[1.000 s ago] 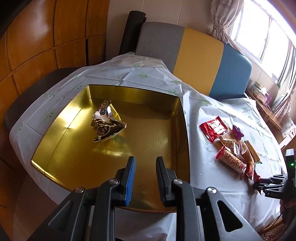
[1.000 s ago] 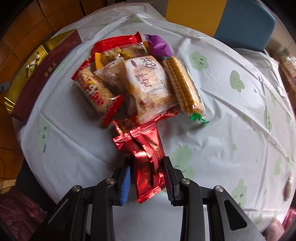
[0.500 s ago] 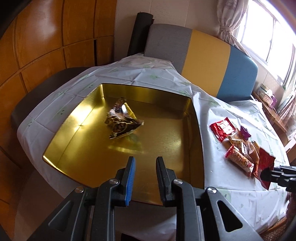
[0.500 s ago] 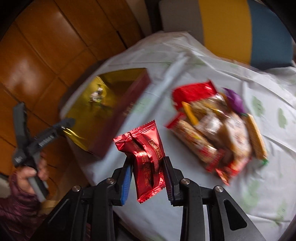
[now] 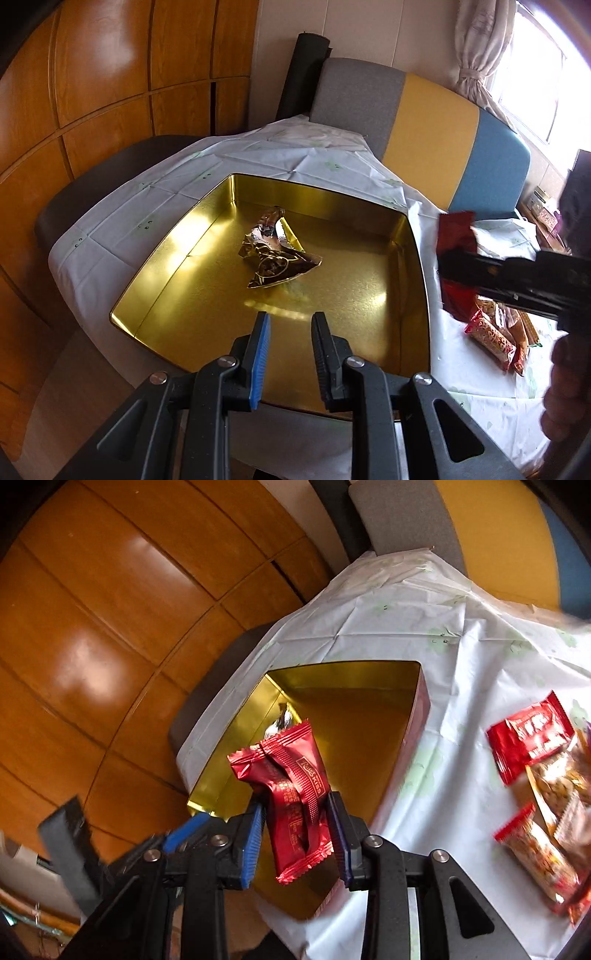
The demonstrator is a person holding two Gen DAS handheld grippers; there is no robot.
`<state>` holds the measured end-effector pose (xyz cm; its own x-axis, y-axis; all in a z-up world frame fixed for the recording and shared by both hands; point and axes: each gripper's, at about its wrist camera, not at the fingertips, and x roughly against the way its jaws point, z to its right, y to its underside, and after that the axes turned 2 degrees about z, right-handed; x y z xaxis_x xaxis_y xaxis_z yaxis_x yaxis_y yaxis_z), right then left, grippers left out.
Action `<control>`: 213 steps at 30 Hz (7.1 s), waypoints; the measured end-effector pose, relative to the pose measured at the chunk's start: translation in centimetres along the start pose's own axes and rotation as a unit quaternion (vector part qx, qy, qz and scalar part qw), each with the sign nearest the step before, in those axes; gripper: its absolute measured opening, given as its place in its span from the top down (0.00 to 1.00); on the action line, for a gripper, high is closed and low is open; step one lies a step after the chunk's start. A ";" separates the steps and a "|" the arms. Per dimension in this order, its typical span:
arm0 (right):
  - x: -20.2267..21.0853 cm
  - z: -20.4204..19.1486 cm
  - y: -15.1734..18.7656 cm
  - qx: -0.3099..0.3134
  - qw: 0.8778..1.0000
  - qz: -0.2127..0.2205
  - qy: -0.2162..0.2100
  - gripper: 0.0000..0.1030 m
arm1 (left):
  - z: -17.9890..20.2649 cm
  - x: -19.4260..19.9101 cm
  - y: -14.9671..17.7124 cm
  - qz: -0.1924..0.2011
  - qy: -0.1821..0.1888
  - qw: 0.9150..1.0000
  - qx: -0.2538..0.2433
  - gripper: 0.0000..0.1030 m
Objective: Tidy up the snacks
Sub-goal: 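Lift the red candy packet with the right tool and drop it into the tin, then move the left tool back over the snack pile toward the peanut bar, then grasp the squirrel-printed peanut bar with the left tool while the right tool grasps the cracker pack, then carry the peanut bar with the left tool into the tin and release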
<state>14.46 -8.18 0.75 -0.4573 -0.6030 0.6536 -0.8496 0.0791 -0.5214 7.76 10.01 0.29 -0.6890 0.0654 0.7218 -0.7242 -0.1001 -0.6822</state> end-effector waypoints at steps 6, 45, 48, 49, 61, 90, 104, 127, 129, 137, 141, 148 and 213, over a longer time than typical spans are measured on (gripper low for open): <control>-1.0 0.1 -0.3 -0.016 1.000 0.009 0.005 0.39 | -0.1 -0.3 0.1 -0.002 -0.002 1.000 0.002 0.78; 16.3 9.2 5.9 0.089 0.958 0.090 0.258 0.32 | 6.4 0.9 2.6 -0.005 0.038 0.994 -0.105 0.76; 18.1 10.8 6.0 0.072 0.955 0.100 0.270 0.26 | 7.0 0.9 2.9 -0.007 0.046 0.993 -0.112 0.75; 18.5 11.3 6.0 0.067 0.954 0.102 0.273 0.26 | 7.3 1.0 3.0 -0.008 0.048 0.992 -0.116 0.75; 25.8 21.4 5.1 -0.028 0.920 0.164 0.353 0.00 | 9.7 1.2 3.9 -0.024 0.141 0.981 -0.133 0.71; 30.4 22.9 5.9 -0.075 0.893 0.277 0.346 0.00 | 21.9 -10.2 2.6 -0.254 0.220 0.942 -0.001 0.60; 29.9 23.6 5.9 -0.085 0.903 0.257 0.333 0.00 | 25.3 -12.6 2.3 -0.254 0.182 0.950 -0.022 0.60; 27.0 24.8 5.9 -0.081 0.910 0.180 0.363 0.00 | 25.6 -10.5 3.9 -0.254 0.206 0.930 -0.167 0.67; 26.7 24.9 5.8 -0.080 0.913 0.173 0.361 0.00 | 25.1 -10.1 4.2 -0.236 0.211 0.933 -0.172 0.69; 24.4 25.2 5.8 -0.082 0.938 0.121 0.314 0.00 | 21.4 -6.7 6.9 -0.148 0.220 0.939 -0.217 0.69; 22.1 25.2 6.0 -0.090 0.958 0.075 0.261 0.12 | 20.7 -6.9 7.1 -0.144 0.231 0.944 -0.189 0.68; 18.1 25.9 4.6 -0.090 0.967 0.012 0.240 0.21 | 21.0 -6.7 7.1 -0.135 0.226 0.944 -0.201 0.68; 15.3 28.5 9.3 -0.025 0.923 -0.114 0.367 0.52 | 6.6 -5.3 -1.8 -0.052 0.085 0.994 -0.036 0.67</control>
<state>7.04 -39.30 -9.72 -0.3038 0.0894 0.9485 -0.9486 0.0640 -0.3099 12.86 3.31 -1.55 -0.6013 0.2391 0.7624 -0.7872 -0.0139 -0.6165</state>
